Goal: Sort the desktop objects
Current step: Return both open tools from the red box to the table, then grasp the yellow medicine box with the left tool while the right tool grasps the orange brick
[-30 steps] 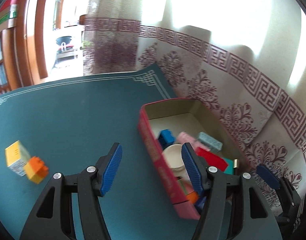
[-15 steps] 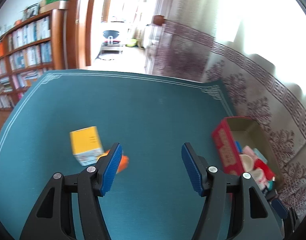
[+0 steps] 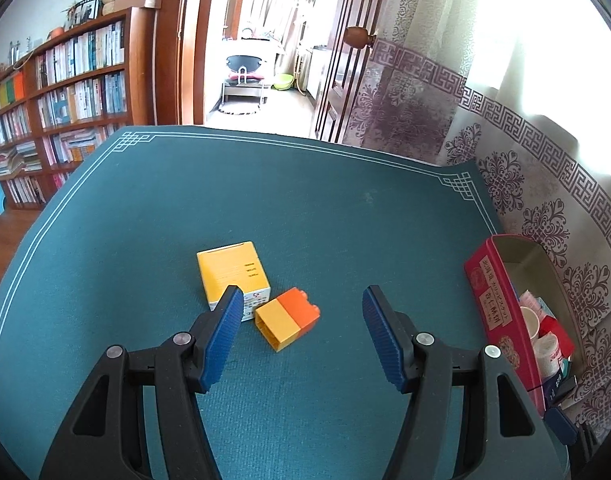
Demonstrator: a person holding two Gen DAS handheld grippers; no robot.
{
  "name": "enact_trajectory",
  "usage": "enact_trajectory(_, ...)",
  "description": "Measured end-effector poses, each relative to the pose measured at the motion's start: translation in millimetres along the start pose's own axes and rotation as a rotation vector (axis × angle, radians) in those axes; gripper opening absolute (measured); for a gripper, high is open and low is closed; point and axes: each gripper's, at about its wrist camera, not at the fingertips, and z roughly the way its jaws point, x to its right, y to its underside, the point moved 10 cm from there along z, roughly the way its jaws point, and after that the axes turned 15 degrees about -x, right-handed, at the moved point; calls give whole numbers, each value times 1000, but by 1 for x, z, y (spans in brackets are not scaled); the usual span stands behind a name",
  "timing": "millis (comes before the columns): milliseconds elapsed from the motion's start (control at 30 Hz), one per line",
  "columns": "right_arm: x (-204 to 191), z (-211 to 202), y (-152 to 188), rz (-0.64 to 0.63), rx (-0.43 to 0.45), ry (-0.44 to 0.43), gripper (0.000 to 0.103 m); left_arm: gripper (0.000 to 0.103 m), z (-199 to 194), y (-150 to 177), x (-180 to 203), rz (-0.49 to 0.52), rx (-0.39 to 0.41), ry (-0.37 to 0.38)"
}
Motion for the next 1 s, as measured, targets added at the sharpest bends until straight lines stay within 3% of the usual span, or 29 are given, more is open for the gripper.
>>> enact_trajectory(667, -27, 24, 2, -38, -57, -9, 82, 65, 26, -10, -58, -160, -39, 14)
enact_trajectory(1000, -35, 33, -1, -56, -75, -17, 82, 65, 55, -14, -51, -137, -91, 3)
